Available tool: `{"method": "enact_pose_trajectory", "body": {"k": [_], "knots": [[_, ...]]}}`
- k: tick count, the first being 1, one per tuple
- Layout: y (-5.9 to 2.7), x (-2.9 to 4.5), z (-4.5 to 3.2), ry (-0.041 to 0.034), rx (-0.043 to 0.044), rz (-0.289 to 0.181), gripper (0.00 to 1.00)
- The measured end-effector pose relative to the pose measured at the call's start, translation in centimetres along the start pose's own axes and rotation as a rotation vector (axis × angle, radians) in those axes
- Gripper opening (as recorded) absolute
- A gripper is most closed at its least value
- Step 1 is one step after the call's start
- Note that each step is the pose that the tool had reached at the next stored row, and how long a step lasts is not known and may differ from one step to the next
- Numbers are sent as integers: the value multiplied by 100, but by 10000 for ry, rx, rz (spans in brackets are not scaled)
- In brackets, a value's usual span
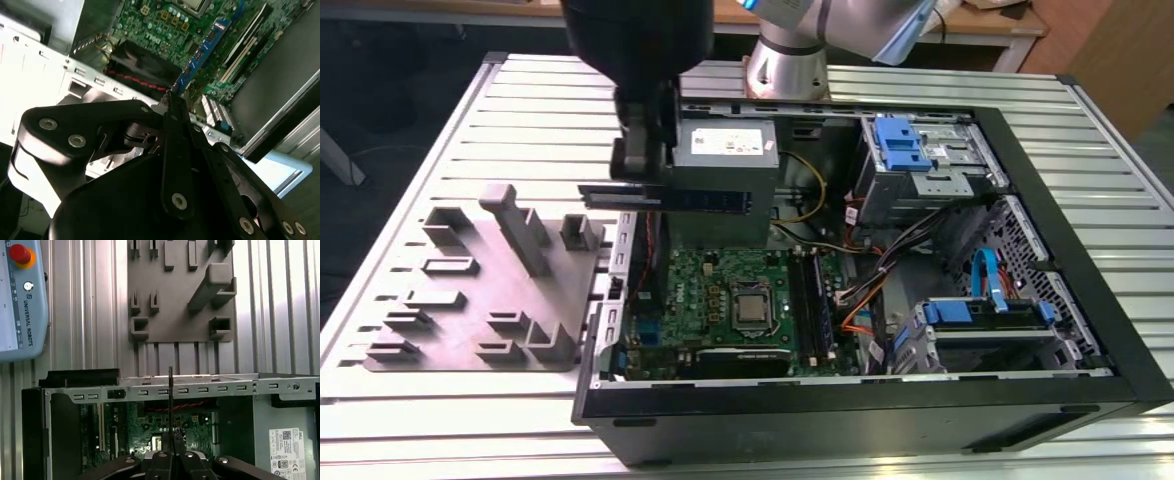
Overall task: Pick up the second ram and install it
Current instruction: 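Pick up the second ram and move it above second insertion slot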
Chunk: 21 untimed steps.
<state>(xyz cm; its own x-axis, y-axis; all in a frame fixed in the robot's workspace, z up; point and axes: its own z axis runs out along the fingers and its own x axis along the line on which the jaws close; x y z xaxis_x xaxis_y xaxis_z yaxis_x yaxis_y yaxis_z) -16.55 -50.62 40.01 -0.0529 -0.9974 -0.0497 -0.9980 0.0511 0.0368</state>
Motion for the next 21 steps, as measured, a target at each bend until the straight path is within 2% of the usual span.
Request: {"method": "enact_pose_trajectory", "body": {"k": [9,21], "knots": [[-258,-19,-6,0,0,0,8],[-527,-54,4,0,0,0,8]]}}
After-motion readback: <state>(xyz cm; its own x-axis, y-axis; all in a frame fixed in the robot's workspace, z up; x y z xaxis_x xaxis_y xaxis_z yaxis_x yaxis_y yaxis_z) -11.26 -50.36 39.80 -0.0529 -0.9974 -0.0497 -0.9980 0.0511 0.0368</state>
